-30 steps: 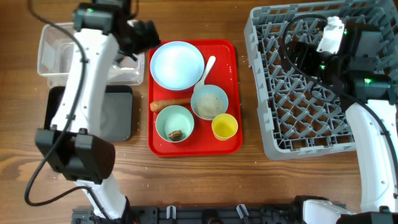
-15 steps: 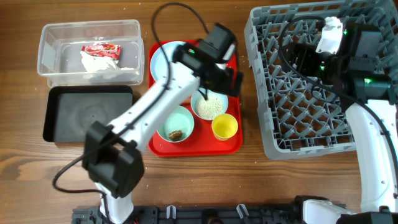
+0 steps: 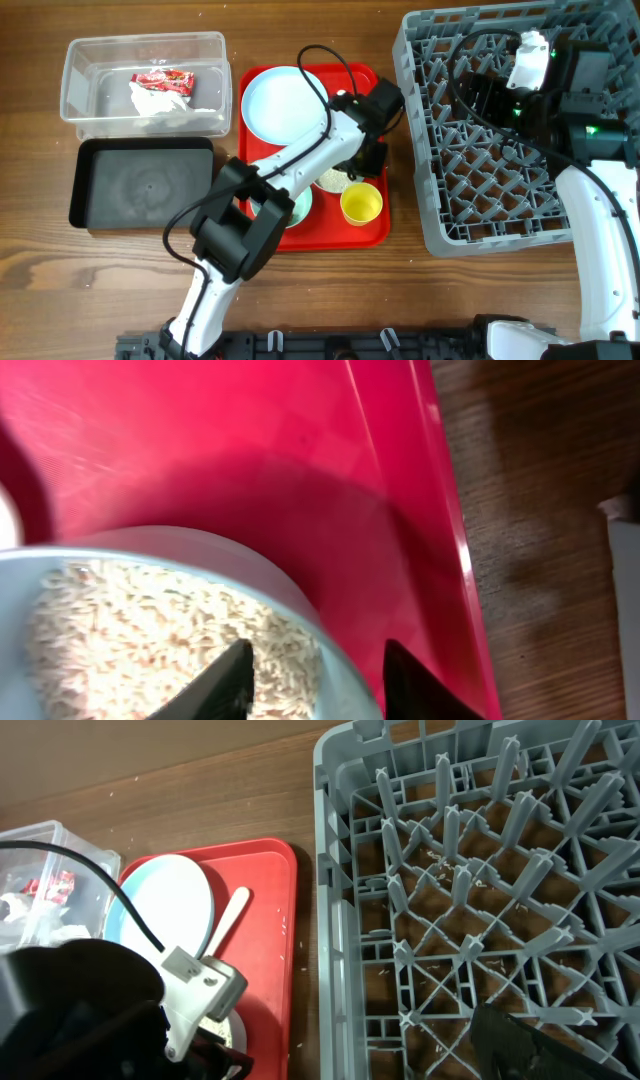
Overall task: Sort waste into correct bins and load items into the dishwasher rack
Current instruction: 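Grasp the light-blue rice bowl with the left gripper and lift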
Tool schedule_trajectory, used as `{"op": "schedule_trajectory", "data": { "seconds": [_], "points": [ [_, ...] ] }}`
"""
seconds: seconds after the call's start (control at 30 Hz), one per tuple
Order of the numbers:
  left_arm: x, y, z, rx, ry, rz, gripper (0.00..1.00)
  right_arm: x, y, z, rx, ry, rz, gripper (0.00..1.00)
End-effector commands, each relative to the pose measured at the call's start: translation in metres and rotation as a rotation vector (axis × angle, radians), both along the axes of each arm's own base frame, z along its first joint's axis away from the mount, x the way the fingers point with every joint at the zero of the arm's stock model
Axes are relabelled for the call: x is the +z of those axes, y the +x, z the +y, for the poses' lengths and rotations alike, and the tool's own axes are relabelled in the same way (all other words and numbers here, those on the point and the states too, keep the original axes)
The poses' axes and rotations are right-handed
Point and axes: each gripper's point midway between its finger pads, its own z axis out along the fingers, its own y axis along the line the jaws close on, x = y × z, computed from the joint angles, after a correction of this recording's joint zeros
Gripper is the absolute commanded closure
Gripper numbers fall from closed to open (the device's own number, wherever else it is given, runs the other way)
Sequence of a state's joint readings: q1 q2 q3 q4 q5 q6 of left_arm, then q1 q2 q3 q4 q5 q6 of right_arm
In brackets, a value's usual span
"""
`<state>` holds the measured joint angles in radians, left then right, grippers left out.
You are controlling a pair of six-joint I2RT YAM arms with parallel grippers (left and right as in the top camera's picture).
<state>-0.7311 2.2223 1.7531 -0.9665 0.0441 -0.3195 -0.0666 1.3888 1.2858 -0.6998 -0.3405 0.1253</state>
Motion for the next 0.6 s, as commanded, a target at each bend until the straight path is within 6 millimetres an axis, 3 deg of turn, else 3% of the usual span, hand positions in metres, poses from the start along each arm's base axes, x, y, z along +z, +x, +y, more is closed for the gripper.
{"op": "schedule_trajectory", "data": {
  "seconds": [0.0,0.1,0.17,0.33,0.47,0.57],
  "points": [
    [-0.019,-0.003,0.003,0.021,0.072,-0.01,0.72,0.005,0.002,0.004,0.029,-0.003,-0.013,0.0],
    [-0.018,-0.003,0.002,0.02,0.07,-0.012,0.96,0.005,0.002,0.003,0.025,-0.006,-0.011,0.0],
    [-0.01,0.0,0.001,0.021,0.064,-0.019,0.96,0.004,0.002,0.001,0.016,-0.015,-0.009,0.0],
    [0.042,0.023,-0.002,0.077,0.04,-0.14,0.96,0.004,0.002,0.001,0.016,-0.015,-0.009,0.0],
    [0.049,0.03,0.02,0.19,0.055,-0.121,0.96,0.004,0.003,0.001,0.016,-0.015,-0.011,0.0],
    [0.091,0.043,0.049,0.335,-0.012,-0.114,0.96,0.008,0.006,0.001,0.014,-0.015,-0.032,0.0]
  ]
}}
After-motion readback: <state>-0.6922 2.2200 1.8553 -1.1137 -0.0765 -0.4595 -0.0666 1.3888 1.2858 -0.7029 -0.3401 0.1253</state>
